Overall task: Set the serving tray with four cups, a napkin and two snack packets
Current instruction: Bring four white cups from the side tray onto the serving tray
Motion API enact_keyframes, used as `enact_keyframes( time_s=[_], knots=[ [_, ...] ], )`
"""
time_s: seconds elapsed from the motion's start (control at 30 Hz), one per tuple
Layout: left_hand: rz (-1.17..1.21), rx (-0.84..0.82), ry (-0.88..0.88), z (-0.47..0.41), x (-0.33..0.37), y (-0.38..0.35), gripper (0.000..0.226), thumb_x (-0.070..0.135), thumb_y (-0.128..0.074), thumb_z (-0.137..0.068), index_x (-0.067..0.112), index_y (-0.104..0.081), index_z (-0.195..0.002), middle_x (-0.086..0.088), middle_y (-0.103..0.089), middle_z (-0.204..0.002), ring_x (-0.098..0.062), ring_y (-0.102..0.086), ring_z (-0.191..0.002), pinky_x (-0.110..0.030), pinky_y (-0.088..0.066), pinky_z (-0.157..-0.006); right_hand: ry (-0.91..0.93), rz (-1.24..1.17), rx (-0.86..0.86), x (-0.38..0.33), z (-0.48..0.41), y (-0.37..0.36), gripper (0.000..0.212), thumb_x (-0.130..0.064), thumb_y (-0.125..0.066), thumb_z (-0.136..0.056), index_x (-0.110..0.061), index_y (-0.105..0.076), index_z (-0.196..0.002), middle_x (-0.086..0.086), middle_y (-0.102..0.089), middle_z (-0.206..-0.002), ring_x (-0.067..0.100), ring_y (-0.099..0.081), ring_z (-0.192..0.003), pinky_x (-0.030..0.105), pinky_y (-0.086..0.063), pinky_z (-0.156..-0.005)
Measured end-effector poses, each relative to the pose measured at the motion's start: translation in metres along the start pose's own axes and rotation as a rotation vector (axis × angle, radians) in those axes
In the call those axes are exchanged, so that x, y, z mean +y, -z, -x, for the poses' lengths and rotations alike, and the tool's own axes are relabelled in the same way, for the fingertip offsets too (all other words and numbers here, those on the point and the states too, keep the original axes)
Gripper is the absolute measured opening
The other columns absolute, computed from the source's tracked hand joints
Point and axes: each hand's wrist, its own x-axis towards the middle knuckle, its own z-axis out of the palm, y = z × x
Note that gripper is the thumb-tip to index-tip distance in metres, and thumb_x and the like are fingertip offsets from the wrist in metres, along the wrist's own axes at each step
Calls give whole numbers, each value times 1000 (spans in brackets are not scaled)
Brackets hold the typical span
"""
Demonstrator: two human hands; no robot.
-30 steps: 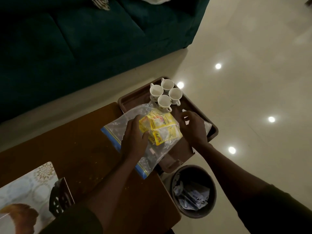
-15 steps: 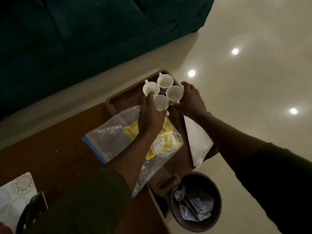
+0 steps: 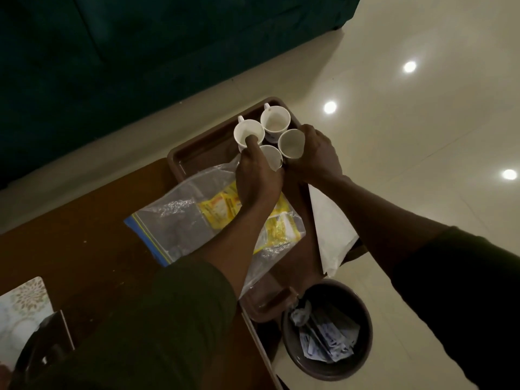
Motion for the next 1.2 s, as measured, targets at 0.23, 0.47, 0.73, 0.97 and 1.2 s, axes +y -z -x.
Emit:
enact_keyframes(
  time_s=[0.23, 0.47, 0.73, 0.97, 1.2],
  knots=[
    [180, 75, -27, 26, 2, 37, 71, 34, -76, -77, 16, -40, -135, -5, -57, -131, -28, -57, -114, -26, -37, -79, 16, -86, 196, -15, 31, 33, 60, -47, -74, -64, -15, -53, -110, 3, -62, -108, 23, -57, -98, 29, -38, -68],
    [308, 126, -16, 45, -12, 97, 66, 33, -77, -75, 16, -45, -131, -2, -59, -127, -22, -57, -113, -27, -42, -84, 81, -104, 237, -73, 50, 34, 64, -48, -77, -62, -13, -54, -111, 4, -63, -108, 24, -58, -100, 28, -41, -74],
    [318, 202, 53, 52, -106, 201, 76, 27, -80, -72, 18, -41, -136, -5, -53, -132, -18, -52, -115, -28, -47, -84, 178, -199, 141, -191, 92, -28, 63, -40, -78, -62, -13, -50, -112, 1, -61, -105, 19, -57, -93, 33, -44, -72],
    [239, 284, 93, 89, -226, 321, 80, 33, -82, -72, 23, -39, -138, 0, -51, -138, -14, -51, -119, -15, -40, -86, 289, -210, 11, -320, 149, -113, 67, -39, -82, -63, -19, -47, -117, -3, -62, -102, 15, -54, -85, 26, -37, -67],
    [187, 369, 158, 135, -343, 415, 74, 34, -82, -72, 23, -43, -134, 2, -60, -128, -16, -59, -113, -30, -53, -89, 405, -266, -189, -429, 231, -201, 63, -39, -81, -68, -24, -50, -121, -3, -66, -112, 14, -64, -94, 30, -56, -75]
  ],
)
